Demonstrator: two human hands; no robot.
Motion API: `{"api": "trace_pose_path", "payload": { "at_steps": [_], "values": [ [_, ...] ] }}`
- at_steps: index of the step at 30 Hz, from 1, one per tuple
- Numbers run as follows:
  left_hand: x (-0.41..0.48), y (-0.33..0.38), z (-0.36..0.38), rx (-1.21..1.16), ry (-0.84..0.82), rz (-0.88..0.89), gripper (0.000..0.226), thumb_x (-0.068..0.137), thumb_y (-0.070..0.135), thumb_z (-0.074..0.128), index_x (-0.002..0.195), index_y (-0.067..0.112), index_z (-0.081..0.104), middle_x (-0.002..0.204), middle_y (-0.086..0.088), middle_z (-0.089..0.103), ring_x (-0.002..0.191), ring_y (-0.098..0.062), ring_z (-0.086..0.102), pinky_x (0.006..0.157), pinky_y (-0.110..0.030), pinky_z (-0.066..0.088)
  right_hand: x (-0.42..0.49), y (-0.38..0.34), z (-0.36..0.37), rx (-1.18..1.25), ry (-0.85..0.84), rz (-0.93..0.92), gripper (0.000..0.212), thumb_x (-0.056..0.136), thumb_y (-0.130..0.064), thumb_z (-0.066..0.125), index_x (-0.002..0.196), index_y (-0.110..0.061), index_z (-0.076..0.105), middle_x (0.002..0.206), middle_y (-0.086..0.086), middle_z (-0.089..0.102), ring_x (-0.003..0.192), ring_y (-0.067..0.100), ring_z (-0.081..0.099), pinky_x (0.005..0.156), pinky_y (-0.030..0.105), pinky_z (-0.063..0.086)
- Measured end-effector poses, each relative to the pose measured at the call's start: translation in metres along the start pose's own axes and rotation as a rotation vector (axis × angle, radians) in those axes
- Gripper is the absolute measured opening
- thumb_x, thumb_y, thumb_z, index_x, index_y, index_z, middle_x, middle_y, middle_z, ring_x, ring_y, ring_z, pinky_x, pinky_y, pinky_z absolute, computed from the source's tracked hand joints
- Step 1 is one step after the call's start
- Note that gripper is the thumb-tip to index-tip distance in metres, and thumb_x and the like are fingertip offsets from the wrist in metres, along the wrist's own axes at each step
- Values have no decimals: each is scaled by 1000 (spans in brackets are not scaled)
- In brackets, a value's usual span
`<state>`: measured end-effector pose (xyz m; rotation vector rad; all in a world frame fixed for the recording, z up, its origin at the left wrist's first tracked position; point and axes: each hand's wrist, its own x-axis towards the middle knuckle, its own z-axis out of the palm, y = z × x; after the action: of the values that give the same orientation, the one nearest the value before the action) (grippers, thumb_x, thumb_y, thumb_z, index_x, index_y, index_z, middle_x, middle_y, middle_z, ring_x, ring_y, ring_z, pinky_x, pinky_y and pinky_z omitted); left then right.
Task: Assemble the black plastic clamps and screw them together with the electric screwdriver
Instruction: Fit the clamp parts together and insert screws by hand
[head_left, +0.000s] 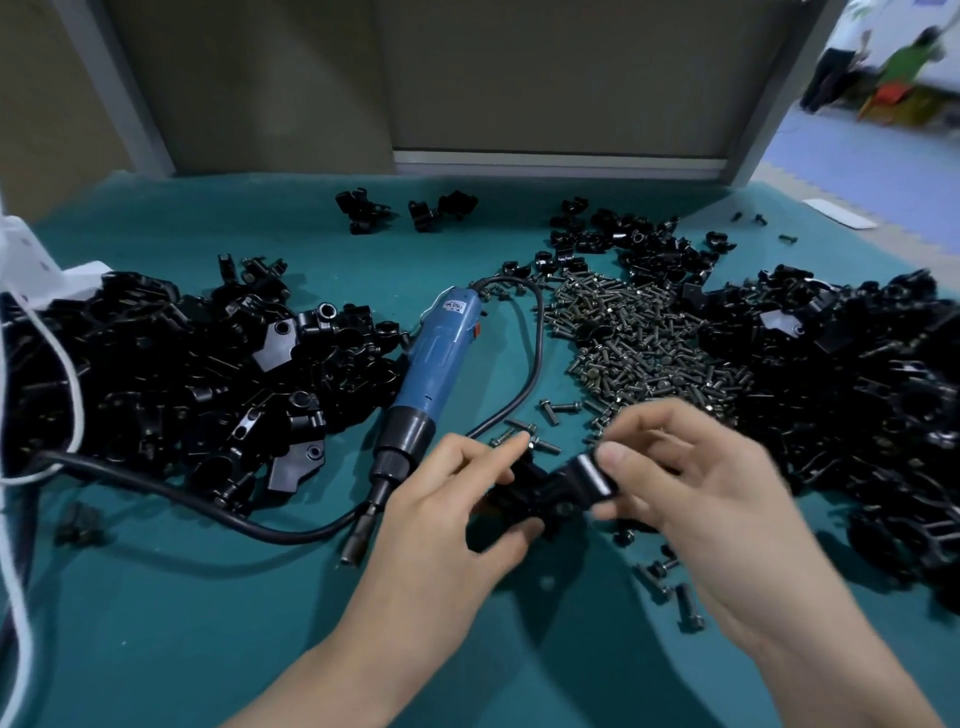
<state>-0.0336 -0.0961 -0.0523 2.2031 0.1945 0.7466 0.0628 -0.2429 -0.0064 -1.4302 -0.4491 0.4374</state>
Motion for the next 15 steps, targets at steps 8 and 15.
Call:
{"api": "trace_pose_path", "payload": {
  "at_steps": [8,15],
  "values": [
    [2,-1,-3,-92,-6,29,38,73,20,77,111,19,70,99,17,63,94,2,61,85,-13,47,6,20,13,4,23,45,25,86,6,61,86,-12,78,79,9,74,66,12,67,62,16,52],
    [-1,-4,-3,-199,-6,-78,54,71,12,82,113,43,64,103,22,68,99,1,65,82,-12,51,3,18,0,-419,-179,-55,34,74,-5,76,97,-30,74,95,-10,62,90,18,63,83,24,54]
  ]
}}
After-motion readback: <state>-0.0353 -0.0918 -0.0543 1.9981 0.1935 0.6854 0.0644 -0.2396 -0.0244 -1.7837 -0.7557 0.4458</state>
